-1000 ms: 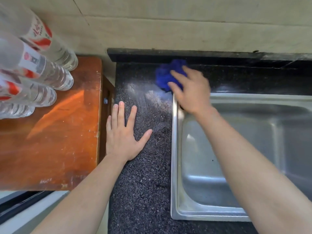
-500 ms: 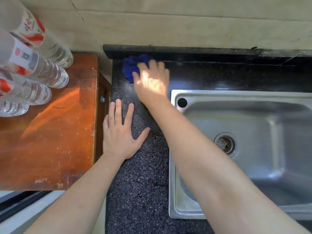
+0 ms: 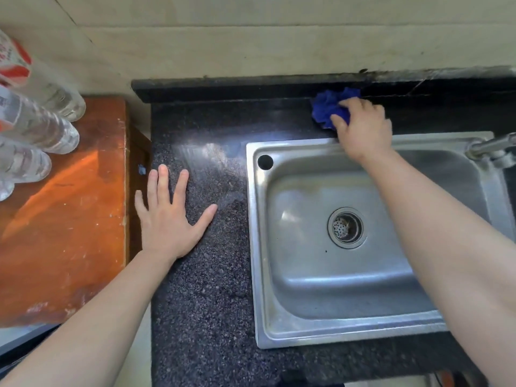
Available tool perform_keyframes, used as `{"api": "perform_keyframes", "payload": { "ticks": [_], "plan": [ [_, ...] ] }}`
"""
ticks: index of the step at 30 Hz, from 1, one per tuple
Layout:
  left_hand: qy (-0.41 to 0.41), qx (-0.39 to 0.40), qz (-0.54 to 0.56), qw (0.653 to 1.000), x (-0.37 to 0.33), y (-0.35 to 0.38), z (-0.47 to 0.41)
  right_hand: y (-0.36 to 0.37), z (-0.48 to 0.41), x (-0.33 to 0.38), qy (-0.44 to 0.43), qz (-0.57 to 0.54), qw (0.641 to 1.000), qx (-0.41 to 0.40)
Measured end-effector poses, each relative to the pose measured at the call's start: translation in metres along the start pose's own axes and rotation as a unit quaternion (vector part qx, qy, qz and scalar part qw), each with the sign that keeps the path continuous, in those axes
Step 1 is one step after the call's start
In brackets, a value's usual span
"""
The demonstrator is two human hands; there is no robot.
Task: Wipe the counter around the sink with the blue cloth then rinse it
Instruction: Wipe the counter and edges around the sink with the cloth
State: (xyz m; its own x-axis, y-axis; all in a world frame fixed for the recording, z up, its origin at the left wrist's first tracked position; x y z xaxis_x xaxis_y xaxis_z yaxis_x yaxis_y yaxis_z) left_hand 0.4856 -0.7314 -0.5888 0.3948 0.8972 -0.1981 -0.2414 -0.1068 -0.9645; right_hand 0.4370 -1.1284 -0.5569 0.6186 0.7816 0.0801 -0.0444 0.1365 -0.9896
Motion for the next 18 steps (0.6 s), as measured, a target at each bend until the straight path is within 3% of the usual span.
{"api": "perform_keyframes", "payload": {
  "ticks": [4,8,12,18],
  "plan": [
    [-0.027,-0.023,0.049,0.998,-0.025,-0.005,-0.009,-0.004,0.006,-0.030,-0.015,-0.021,0.998,-0.056],
    [0.024,-0.032,0.045,0.998,-0.052,0.002,-0.017,-0.005,0.005,-0.079,0.122,-0.071,0.979,-0.146],
    [0.027,-0.022,-0.007,0.999,-0.057,0.012,-0.021,0.002,-0.005,-0.105,0.201,-0.059,0.977,-0.047],
    [0.030,-0.023,-0.018,0.999,-0.057,0.012,-0.020,0.020,0.006,-0.027,0.180,-0.064,0.978,-0.079]
  ]
}}
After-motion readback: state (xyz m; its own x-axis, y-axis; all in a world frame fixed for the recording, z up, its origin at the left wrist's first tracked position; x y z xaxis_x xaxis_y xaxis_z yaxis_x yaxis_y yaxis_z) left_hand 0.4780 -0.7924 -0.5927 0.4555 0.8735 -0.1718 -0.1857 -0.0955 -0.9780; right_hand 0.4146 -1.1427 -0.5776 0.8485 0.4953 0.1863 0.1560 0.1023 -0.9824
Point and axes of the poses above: each hand's wrist, its own z-axis away from the middle knuckle, its own y-axis out of the palm, x = y × z, the point moved 1 cm from there along -z, towards the middle knuckle, and after that the axes turned 4 degrees about z, right-handed, at the moved point
